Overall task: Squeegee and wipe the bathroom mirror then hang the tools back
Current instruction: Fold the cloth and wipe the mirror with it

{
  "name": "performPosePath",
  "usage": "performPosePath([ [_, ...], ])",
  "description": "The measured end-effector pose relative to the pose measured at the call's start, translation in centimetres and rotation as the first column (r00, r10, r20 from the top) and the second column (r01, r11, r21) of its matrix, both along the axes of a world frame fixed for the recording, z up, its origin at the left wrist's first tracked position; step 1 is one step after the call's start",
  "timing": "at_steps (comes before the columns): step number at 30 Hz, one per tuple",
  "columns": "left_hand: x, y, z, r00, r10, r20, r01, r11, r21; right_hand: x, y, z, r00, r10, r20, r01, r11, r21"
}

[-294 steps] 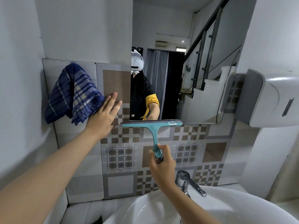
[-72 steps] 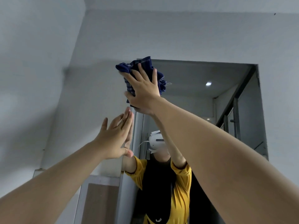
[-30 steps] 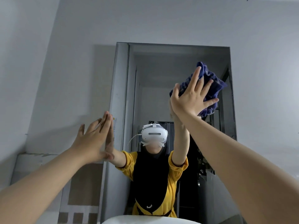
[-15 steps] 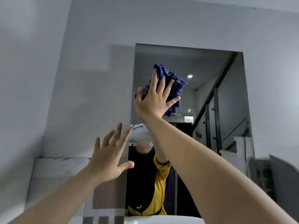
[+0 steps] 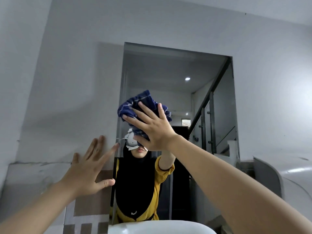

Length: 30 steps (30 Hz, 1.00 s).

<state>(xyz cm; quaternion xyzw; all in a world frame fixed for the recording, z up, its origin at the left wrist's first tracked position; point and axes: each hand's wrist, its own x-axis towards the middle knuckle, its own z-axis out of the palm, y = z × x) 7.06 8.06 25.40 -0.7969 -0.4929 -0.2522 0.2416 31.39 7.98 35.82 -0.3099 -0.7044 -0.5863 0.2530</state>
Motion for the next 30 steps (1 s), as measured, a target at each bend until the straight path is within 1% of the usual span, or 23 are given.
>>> performPosePath([
  [3, 0.6, -0.6, 0.1, 0.999, 0.027, 0.028, -0.026, 0.999, -0.043, 3.5, -0.4, 0.9, 1.000, -0.017, -0.009, 0.017, 1.000, 0.002],
  [6, 1.1, -1.1, 0.0, 0.996, 0.042, 0.072, -0.038, 0.998, -0.056, 7.4, -1.0, 2.3, 0.990, -0.019, -0.138, 0.019, 1.000, -0.002],
  [9, 1.5, -1.5, -0.1, 0.993, 0.059, 0.106, -0.053, 0.997, -0.059, 11.8, -1.7, 3.8, 0.956, -0.021, -0.292, 0.018, 1.000, -0.012],
  [12, 1.8, -1.7, -0.3, 0.988, 0.069, 0.135, -0.063, 0.997, -0.052, 16.4, -2.3, 4.8, 0.895, -0.009, -0.446, 0.014, 1.000, 0.008],
  [16, 2.0, -2.0, -0.4, 0.984, 0.061, 0.170, -0.054, 0.997, -0.048, 20.3, -2.7, 4.1, 0.764, 0.013, -0.645, 0.027, 0.998, 0.051],
  [20, 2.1, -2.0, -0.5, 0.980, 0.074, 0.182, -0.069, 0.997, -0.037, 20.1, -2.6, 1.0, 0.656, 0.048, -0.753, 0.003, 0.998, 0.066],
  [23, 2.1, -2.0, -0.5, 0.980, 0.086, 0.182, -0.080, 0.996, -0.041, 17.9, -2.3, -1.5, 0.543, 0.035, -0.839, 0.017, 0.998, 0.052],
  [25, 2.2, -2.1, -0.5, 0.979, 0.097, 0.178, -0.090, 0.995, -0.046, 15.8, -2.2, -2.8, 0.484, 0.033, -0.875, 0.006, 0.999, 0.041],
  [27, 2.3, -2.2, -0.5, 0.979, 0.114, 0.169, -0.108, 0.993, -0.042, 13.5, -1.9, -3.9, 0.474, 0.045, -0.879, -0.024, 0.999, 0.039],
  [30, 2.3, -2.3, -0.6, 0.979, 0.113, 0.172, -0.105, 0.993, -0.057, 9.6, -1.3, -4.9, 0.507, 0.048, -0.861, -0.057, 0.998, 0.023],
])
